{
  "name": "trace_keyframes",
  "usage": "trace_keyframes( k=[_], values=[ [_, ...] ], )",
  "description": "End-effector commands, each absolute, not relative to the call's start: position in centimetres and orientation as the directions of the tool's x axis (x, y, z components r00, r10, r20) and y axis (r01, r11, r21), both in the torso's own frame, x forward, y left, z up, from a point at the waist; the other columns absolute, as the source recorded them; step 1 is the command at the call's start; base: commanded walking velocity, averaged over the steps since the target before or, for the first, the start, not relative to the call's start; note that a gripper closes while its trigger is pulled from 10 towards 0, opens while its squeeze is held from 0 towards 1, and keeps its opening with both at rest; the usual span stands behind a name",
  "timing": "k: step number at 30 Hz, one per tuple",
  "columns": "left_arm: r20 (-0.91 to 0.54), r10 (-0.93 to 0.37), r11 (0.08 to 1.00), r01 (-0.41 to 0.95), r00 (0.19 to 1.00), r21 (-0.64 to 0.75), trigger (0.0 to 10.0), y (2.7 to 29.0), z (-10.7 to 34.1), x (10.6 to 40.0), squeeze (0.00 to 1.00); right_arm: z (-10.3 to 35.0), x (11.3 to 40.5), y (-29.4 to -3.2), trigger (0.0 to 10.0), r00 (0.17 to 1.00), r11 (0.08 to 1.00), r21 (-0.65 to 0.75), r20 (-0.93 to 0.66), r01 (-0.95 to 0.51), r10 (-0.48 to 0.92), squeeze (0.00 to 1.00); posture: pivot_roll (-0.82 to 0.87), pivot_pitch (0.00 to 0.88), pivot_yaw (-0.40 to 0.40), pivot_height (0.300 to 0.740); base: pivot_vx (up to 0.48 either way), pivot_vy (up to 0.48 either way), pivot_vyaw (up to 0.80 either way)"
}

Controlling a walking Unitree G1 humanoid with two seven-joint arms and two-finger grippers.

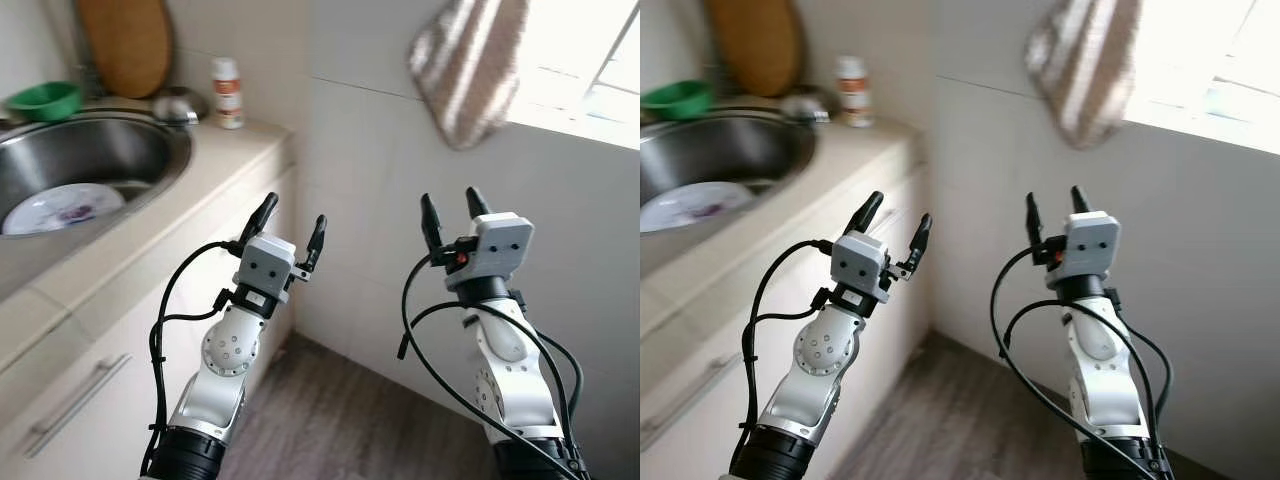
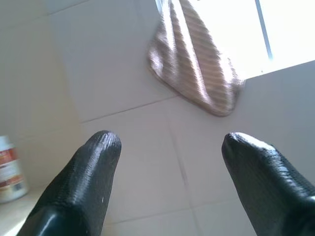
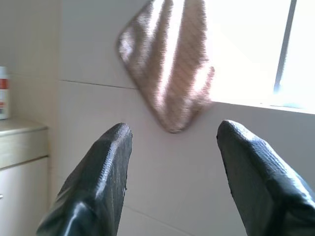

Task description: Kitchen organization

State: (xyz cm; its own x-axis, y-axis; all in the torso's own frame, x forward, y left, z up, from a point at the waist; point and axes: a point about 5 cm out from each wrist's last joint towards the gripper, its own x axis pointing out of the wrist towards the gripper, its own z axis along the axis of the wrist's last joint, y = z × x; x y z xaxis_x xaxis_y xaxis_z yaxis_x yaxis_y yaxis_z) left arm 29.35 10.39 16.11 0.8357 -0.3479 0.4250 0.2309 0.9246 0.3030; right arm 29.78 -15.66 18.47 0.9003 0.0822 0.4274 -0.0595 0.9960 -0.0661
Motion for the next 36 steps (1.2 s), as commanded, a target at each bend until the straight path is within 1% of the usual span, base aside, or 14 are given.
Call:
trace_keyframes(
  k=[1,3,6,19,26,28,31,34,36],
  values=[
    [0.435,-0.349,0.924,0.229,0.830,0.305,10.0,10.4,16.5,29.5,0.00,18.6,30.0,-15.4,10.0,0.901,0.995,-0.083,0.424,-0.063,0.092,0.00,0.03,0.000,0.031,0.740,0.000,-0.480,-0.80],
    [0.435,-0.350,0.924,0.230,0.830,0.305,10.0,10.3,16.4,29.4,0.00,18.6,30.1,-15.4,10.0,0.903,0.994,-0.085,0.421,-0.061,0.091,0.00,0.03,0.000,0.031,0.740,0.000,-0.480,-0.80],
    [0.437,-0.344,0.930,0.236,0.831,0.282,10.0,10.3,16.4,29.4,0.00,18.4,30.2,-15.5,10.0,0.909,0.994,-0.094,0.408,-0.052,0.086,0.00,0.03,0.000,0.031,0.740,0.000,0.000,-0.80],
    [0.424,-0.350,0.927,0.242,0.836,0.287,10.0,10.3,16.2,29.5,0.00,17.5,30.5,-15.8,10.0,0.929,0.992,-0.124,0.362,-0.034,0.077,0.00,0.03,0.000,0.031,0.740,0.000,0.000,-0.80],
    [0.420,-0.342,0.931,0.241,0.841,0.275,10.0,10.5,16.1,29.6,0.00,17.0,30.6,-15.6,10.0,0.935,0.983,-0.174,0.337,-0.058,0.115,0.00,0.03,0.000,0.030,0.740,0.000,0.000,-0.80],
    [0.420,-0.338,0.933,0.241,0.842,0.268,10.0,10.5,16.1,29.6,0.00,16.6,30.7,-15.1,10.0,0.936,0.968,-0.236,0.312,-0.091,0.164,0.00,0.03,0.000,0.031,0.740,0.000,0.000,0.00],
    [0.413,-0.333,0.935,0.240,0.847,0.263,10.0,10.6,16.0,29.7,0.00,16.5,30.6,-14.8,10.0,0.933,0.958,-0.266,0.307,-0.107,0.190,0.00,0.03,0.000,0.032,0.740,0.000,0.000,0.00],
    [0.405,-0.326,0.936,0.232,0.854,0.265,10.0,10.7,16.0,29.8,0.00,16.3,30.5,-14.6,10.0,0.932,0.957,-0.265,0.304,-0.115,0.196,0.00,0.03,0.000,0.032,0.740,0.000,0.000,0.00],
    [0.404,-0.325,0.936,0.230,0.855,0.266,10.0,10.7,15.9,29.8,0.00,16.2,30.4,-14.5,10.0,0.929,0.929,-0.351,0.292,-0.115,0.225,0.00,0.03,0.000,0.032,0.740,0.000,0.000,0.40]
  ],
)
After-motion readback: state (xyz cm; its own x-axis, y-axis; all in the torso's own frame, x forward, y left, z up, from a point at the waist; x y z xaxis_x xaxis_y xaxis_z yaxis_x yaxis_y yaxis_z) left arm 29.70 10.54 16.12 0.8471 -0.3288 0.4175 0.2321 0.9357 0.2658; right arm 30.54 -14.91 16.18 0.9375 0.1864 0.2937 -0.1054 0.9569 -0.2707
